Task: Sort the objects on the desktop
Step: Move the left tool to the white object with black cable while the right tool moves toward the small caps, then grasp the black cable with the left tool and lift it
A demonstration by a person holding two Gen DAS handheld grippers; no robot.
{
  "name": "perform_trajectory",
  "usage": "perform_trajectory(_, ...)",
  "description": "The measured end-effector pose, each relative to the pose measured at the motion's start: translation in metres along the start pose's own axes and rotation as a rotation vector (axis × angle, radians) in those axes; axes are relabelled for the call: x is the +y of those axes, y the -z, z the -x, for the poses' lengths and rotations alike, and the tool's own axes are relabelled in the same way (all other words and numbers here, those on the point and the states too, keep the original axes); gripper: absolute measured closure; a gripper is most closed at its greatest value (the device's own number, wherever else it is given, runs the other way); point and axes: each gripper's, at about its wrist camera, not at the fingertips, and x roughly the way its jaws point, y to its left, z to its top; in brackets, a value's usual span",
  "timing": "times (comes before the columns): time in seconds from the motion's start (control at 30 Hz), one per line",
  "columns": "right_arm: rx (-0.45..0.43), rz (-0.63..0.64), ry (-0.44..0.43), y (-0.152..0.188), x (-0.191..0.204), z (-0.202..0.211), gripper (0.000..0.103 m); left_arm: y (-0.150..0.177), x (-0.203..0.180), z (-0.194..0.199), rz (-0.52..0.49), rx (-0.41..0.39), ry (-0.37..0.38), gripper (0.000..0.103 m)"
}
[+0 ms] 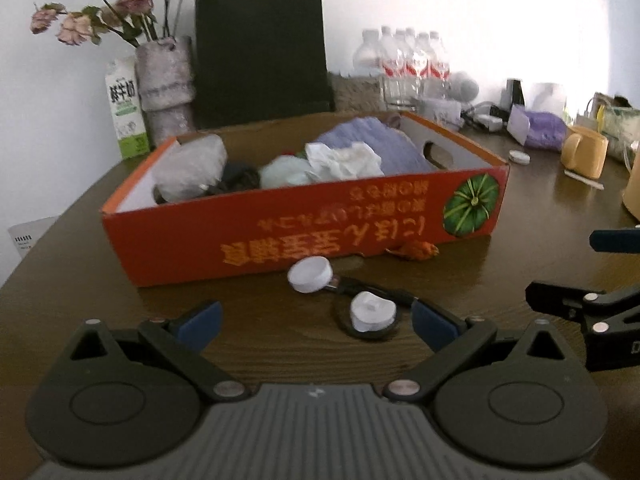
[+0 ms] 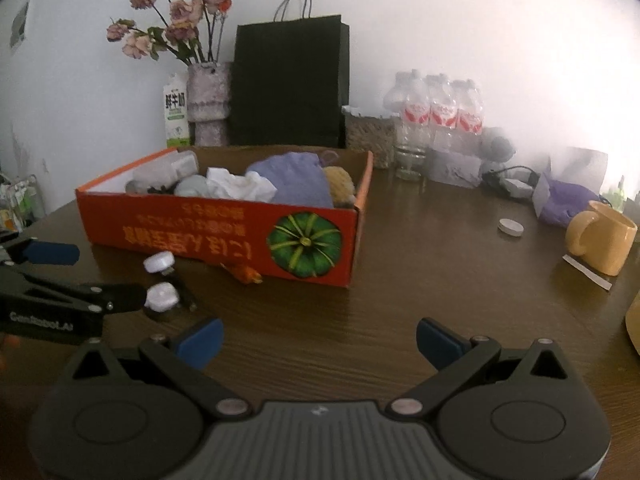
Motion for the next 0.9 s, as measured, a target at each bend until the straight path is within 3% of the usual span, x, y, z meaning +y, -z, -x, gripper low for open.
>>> perform_trajectory(0.7,0.021,-0.084,-0.032,-0.004,-0.021,-0.019,0.0,-0.008,-0.015,-0.034,0.033,0.084,0.039,0.002)
perform_trajectory(0.9,0.022,-0.096,-0.037,-0.003,-0.023,-0.02,0.0,-0.009,-0.015,-0.03,0.036,0.068,0.048,0.025)
